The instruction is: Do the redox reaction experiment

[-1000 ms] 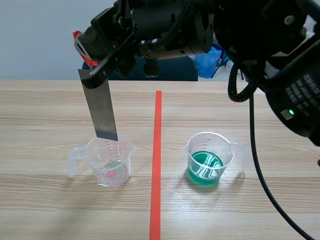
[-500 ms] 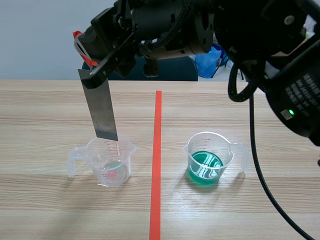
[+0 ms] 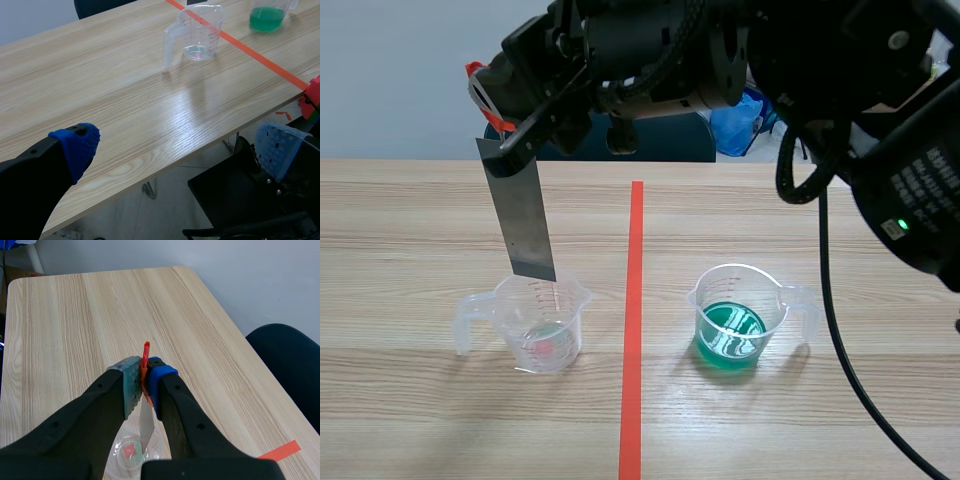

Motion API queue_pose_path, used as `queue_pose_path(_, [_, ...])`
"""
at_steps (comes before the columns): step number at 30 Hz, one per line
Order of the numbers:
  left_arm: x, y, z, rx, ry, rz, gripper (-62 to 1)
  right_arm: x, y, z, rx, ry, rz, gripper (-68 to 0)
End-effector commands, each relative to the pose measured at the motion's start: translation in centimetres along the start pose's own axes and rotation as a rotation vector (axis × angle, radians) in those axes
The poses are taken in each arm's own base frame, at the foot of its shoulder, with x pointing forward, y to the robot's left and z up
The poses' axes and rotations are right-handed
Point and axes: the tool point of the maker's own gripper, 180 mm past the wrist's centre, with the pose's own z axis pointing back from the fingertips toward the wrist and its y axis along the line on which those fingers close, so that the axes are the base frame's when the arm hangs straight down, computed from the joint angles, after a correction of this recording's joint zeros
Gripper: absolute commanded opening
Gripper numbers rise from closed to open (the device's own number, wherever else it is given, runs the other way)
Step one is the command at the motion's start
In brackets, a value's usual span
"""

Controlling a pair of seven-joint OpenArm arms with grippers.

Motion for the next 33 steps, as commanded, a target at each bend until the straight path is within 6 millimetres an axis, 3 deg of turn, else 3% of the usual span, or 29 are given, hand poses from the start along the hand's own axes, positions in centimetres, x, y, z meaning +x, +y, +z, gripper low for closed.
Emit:
queue_pose_path(1, [0.56,0.01,-0.14,0.004,-0.028,0.001,1.4,1.25,-0.27,0.25,-0.003,-0.034,0.024,-66.9])
queue_pose_path(33, [0.57,0.01,-0.14,0.005,-0.029,0.001,1.4,1.1,-0.22,0.25,0.0,-0.026,0.026,-66.9])
